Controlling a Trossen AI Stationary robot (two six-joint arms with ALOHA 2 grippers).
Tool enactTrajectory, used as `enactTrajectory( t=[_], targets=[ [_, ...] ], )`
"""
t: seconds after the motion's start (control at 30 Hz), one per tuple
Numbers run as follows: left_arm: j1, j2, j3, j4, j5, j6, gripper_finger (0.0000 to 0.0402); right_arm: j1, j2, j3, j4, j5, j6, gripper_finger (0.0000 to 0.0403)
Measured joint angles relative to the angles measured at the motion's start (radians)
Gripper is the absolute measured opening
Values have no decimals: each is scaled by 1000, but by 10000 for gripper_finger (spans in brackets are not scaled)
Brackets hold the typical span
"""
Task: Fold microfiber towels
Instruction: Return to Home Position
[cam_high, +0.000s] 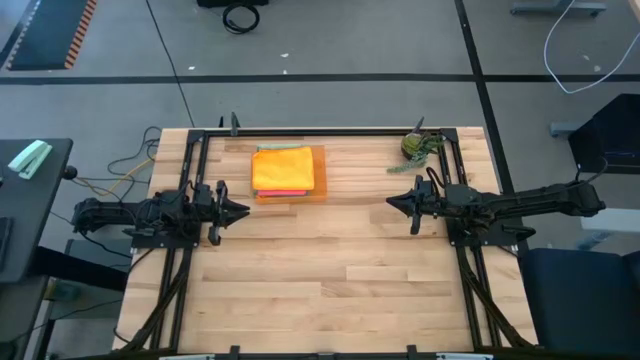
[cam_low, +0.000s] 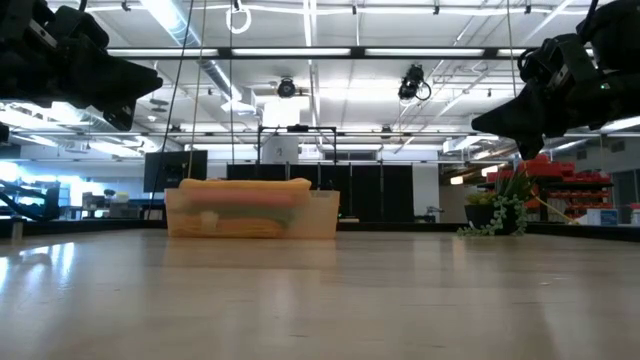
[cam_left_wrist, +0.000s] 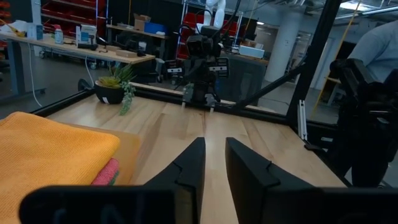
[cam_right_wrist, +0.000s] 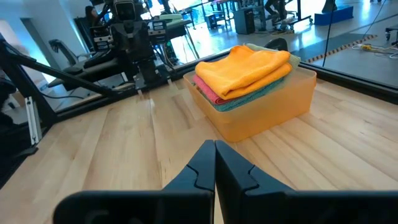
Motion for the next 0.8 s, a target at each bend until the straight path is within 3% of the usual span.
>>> enactTrajectory(
  t=[0.8],
  targets=[
    [0, 0, 0, 0, 0, 0, 76, 0, 0, 0, 0, 0, 0, 10]
  ],
)
